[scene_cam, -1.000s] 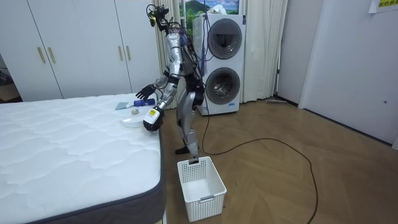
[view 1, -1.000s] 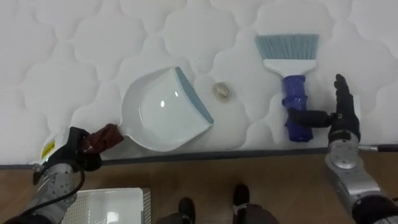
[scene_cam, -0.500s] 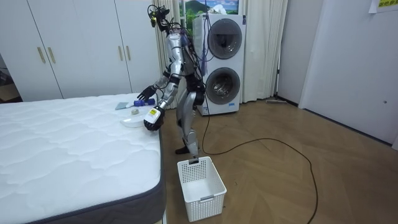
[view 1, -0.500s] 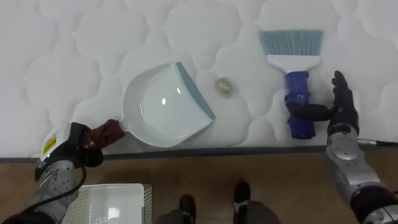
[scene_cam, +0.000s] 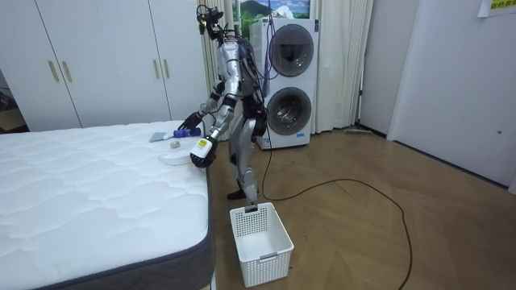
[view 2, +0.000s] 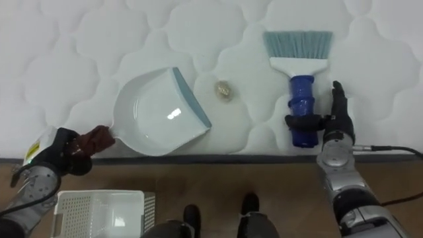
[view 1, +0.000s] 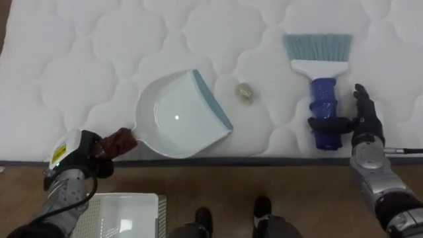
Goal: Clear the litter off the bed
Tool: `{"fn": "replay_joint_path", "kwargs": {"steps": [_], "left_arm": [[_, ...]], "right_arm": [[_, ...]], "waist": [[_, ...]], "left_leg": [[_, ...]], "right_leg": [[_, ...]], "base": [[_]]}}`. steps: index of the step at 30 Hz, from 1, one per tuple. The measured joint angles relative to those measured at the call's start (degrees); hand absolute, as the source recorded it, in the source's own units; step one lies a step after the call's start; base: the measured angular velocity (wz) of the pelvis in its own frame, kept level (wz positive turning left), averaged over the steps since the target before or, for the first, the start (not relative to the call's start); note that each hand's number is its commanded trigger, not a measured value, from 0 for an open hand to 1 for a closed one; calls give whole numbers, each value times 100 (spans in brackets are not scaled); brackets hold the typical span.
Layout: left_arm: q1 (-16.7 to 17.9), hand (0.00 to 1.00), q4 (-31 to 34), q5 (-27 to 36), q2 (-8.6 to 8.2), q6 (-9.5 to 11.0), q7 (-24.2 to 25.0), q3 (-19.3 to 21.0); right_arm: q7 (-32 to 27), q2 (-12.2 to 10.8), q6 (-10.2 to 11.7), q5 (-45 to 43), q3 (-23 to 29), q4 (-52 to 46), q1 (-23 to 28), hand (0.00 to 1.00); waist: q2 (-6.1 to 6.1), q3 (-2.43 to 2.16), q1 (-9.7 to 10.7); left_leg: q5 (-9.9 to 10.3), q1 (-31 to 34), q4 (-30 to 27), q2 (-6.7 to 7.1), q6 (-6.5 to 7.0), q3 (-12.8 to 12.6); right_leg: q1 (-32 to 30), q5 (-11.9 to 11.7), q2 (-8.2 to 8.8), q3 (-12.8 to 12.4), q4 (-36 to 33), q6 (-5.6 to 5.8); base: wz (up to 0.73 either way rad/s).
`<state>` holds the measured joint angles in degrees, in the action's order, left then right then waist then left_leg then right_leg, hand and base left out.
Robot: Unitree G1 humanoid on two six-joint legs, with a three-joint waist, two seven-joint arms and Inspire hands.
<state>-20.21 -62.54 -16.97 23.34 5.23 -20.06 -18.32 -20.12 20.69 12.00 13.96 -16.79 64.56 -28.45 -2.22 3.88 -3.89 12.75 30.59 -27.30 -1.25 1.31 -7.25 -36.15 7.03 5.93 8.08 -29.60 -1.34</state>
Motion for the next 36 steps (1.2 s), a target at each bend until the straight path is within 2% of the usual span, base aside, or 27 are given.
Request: {"fn": "replay_joint_path", "kwargs": {"steps": [10, 15, 16, 17, 18, 20, 24, 28, 36], "left_arm": [[-13, 100, 73, 13, -62, -108, 175, -102], [-28, 100, 74, 61, -192, -114, 167, -104], [-28, 100, 74, 65, -205, -115, 167, -105], [-32, 100, 74, 117, -224, -115, 167, -109], [-33, 100, 74, 138, -232, -117, 168, -112], [-34, 100, 71, 175, -252, -118, 171, -135], [-41, 100, 56, 181, -252, -152, 175, -193], [-56, 100, 66, 181, -254, -213, 204, -217], [-97, 100, 92, 396, -251, -328, 391, -338]], "right_arm": [[-458, 1, -300, -995, -227, 213, -25, 0], [-749, 1, -337, -1341, -221, 297, -26, 0], [-775, -1, -338, -1367, -221, 301, -26, 15], [-825, -1, -339, -1412, -219, 310, -27, 53], [-855, -2, -339, -1428, -220, 318, -27, 58], [-932, -5, -337, -1467, -224, 369, -35, 100], [-1111, 4, -397, -1642, -226, 477, -100, 100], [-1237, 131, -591, -2062, -220, 538, -204, 100], [-1226, 214, -839, -2102, -234, 713, -341, 100]], "waist": [[-7, 5, -194], [-62, 37, -257], [-68, 40, -257], [-74, 44, -256], [-76, 45, -256], [-78, 47, -258], [-71, 52, -247], [-65, 55, -236], [-32, 63, -188]], "left_leg": [[0, -2, -3, 14, 0, -3], [0, 49, -42, 16, -1, 63], [0, 60, -45, 17, -1, 84], [0, 74, -51, 22, -1, 109], [0, 78, -53, 24, -2, 115], [-1, 83, -53, 37, -2, 119], [-1, 84, -51, 52, -1, 126], [-1, 87, -42, 64, 0, 141], [-2, 76, -89, 98, 1, 141]], "right_leg": [[1, 3, 7, -3, -4, -4], [4, 3, 5, 60, 9, -4], [3, 3, 6, 68, 9, -4], [-1, 4, 7, 76, 8, -5], [-2, 4, 7, 76, 6, -5], [-1, 12, 10, 74, 1, -2], [1, 20, 13, 62, 0, 9], [1, 39, 20, 63, -4, 24], [-8, 143, 107, 136, -118, 18]], "base": [[0], [4], [8], [6], [5], [3], [0], [2], [5]]}}
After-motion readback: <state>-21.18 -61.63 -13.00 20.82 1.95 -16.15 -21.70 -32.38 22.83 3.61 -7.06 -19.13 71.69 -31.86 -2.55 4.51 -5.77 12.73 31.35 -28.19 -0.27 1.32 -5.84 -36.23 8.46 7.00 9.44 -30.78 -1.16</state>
